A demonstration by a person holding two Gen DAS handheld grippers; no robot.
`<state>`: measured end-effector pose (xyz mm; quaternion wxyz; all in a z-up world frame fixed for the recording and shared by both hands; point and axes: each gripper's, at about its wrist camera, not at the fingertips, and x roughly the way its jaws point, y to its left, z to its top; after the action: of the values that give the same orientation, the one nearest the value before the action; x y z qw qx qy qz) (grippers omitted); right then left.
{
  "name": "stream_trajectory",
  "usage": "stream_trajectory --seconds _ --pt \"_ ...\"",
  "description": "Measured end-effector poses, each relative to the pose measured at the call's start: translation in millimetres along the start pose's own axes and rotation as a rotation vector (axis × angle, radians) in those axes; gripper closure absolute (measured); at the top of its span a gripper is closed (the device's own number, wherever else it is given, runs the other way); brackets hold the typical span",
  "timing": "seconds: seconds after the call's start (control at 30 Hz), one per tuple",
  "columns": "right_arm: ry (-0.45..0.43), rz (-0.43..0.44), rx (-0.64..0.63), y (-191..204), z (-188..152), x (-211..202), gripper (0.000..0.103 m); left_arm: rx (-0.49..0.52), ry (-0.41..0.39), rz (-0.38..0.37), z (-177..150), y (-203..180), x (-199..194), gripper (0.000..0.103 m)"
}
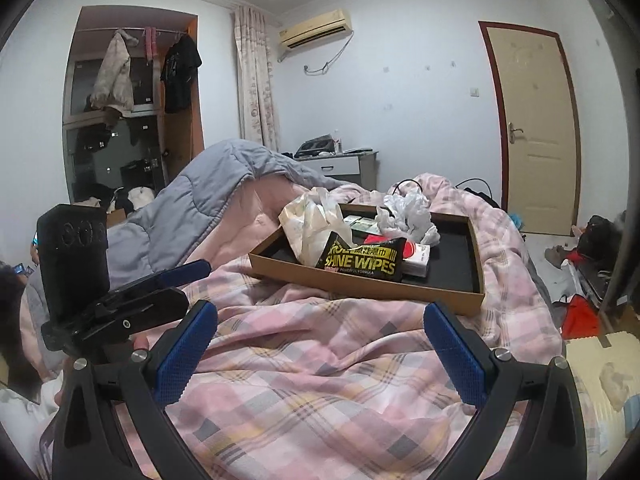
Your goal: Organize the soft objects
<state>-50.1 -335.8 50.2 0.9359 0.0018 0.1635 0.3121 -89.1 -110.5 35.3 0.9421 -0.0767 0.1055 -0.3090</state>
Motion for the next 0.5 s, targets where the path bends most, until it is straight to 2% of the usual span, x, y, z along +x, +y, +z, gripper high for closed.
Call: stream_trajectory --seconds 0.13,0.5 --pt "-0.002 -0.018 -0.004 1.6 -2.0 0.5 0.000 0.021 0.004 0.009 -0.7 -3.9 1.6 0.000" --pt "0.000 -0.040 0.000 -3.5 -1.7 2.3 0.000 -0.007 0.004 0.010 -1.3 1.2 3.4 0.000"
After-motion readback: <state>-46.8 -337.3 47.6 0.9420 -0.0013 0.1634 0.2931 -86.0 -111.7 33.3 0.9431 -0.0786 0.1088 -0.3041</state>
